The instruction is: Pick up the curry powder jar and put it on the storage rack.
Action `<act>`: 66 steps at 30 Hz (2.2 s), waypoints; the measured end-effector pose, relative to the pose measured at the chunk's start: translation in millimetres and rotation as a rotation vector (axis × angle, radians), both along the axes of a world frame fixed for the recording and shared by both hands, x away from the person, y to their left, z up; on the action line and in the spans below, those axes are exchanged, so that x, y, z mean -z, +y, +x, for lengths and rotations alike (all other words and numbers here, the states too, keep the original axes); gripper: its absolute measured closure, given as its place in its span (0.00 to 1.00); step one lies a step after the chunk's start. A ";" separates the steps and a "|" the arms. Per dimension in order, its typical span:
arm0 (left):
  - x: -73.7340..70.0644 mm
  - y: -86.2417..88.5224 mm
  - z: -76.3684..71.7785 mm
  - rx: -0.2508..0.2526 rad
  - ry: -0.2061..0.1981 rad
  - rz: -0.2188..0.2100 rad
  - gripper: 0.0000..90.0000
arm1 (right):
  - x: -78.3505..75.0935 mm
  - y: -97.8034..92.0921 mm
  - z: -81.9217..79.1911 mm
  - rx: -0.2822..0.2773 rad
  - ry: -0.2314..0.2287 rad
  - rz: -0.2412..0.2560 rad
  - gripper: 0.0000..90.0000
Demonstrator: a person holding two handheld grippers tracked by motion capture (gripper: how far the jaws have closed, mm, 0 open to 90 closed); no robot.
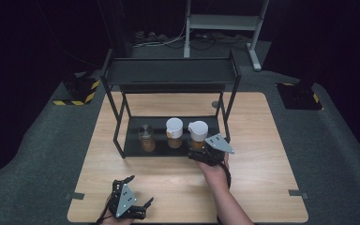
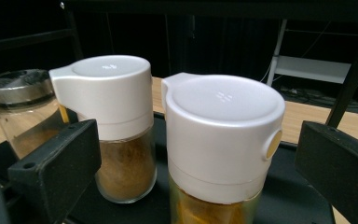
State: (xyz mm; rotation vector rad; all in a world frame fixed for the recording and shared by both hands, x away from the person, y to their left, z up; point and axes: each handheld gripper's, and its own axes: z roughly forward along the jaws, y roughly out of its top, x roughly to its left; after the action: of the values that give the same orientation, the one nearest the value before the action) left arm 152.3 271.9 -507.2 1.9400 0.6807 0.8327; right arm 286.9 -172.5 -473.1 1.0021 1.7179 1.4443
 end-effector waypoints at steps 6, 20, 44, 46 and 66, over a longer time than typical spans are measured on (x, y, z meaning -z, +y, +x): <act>-0.1 0.2 0.3 0.003 0.001 0.000 0.01 | -5.6 -4.5 -6.3 -0.011 -0.004 0.006 0.00; -0.9 -1.8 0.3 0.006 0.001 0.016 0.01 | -16.0 -21.3 -27.7 -0.053 -0.033 -0.014 0.00; -2.1 -4.4 1.1 0.000 0.008 0.026 0.01 | -7.5 -61.8 -83.9 -0.070 -0.051 -0.113 0.00; -2.0 -3.2 1.2 -0.001 0.009 0.019 0.01 | -4.9 -64.0 -89.6 -0.066 -0.051 -0.143 0.00; -2.1 -4.8 0.5 -0.009 0.007 0.024 0.01 | 30.2 -86.8 -117.7 -0.016 0.007 -0.275 0.00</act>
State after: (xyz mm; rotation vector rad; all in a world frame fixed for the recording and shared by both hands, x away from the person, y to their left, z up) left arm 152.8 267.1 -505.1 1.9633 0.6871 0.8436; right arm 169.2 -259.4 -503.3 0.8468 1.8721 1.1747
